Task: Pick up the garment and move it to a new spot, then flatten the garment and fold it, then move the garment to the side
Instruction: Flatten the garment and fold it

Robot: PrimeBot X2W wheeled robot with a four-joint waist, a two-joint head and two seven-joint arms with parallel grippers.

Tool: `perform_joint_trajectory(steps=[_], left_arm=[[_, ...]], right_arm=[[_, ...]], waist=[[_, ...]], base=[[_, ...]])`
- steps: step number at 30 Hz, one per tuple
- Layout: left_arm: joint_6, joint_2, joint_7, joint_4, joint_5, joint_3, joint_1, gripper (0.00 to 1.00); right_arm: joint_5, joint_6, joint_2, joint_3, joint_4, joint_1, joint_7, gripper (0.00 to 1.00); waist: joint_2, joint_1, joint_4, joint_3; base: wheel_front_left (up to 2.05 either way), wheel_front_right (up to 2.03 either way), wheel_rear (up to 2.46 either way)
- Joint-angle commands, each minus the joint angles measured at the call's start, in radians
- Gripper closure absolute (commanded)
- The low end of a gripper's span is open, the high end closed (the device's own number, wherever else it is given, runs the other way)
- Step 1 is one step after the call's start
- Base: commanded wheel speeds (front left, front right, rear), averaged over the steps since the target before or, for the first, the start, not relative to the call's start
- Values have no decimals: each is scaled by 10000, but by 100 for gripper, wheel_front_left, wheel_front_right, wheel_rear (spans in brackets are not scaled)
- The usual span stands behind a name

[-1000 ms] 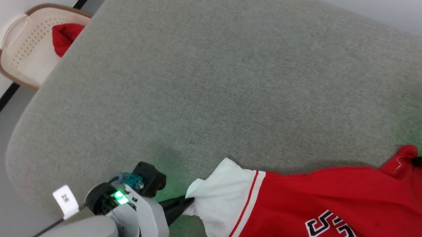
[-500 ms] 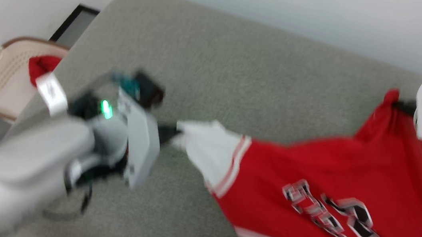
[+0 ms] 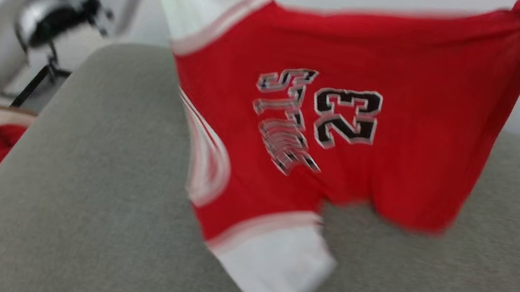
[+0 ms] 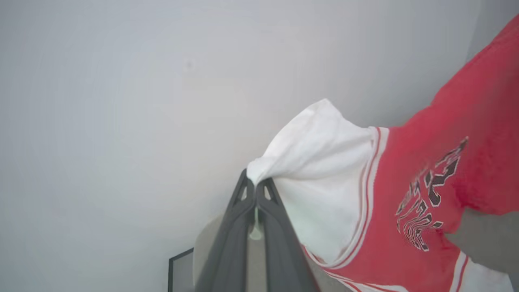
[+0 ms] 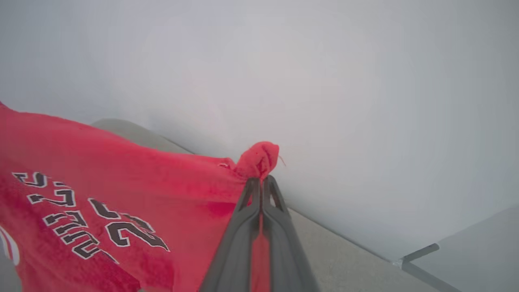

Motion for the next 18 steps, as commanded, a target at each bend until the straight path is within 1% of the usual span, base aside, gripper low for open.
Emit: perform_joint_trajectory(steps=[1,5,8,10,13,15,18], left_arm=[[-53,-106,-172,293,214,2,-280,100],[-100,-365,-511,1106,325,6,-867,100],[-105,-494,-563,1484,132,19,-1139,100],[-117,-509,-458,1505,15,-41,-1348,100],[-119,-405,-365,1364,-130,-117,-1732,100],[-110,-356,-405,1370,-181,-72,-2043,100],[-112,-422,-547,1573,-113,-16,-2473,100]], right_arm=[[-28,-10,88,-86,110,-209,-219,100],[183,-10,191,-224,345,-433,-429,100],[517,-10,198,-354,264,-511,-270,100],[649,-10,77,-321,47,-579,-17,100],[839,-10,-194,-495,-295,-763,296,100],[742,-10,-369,-650,-470,-1046,319,100],[588,-10,-286,-865,-481,-1339,211,100]], waist=[[0,0,-544,-459],[0,0,-757,-541],[0,0,-892,-506],[0,0,-986,-347],[0,0,-1092,185],[0,0,-1174,655],[0,0,-1343,1521]], base=[[0,0,0],[0,0,0],[0,0,0],[0,0,0],[0,0,0],[0,0,0],[0,0,0]])
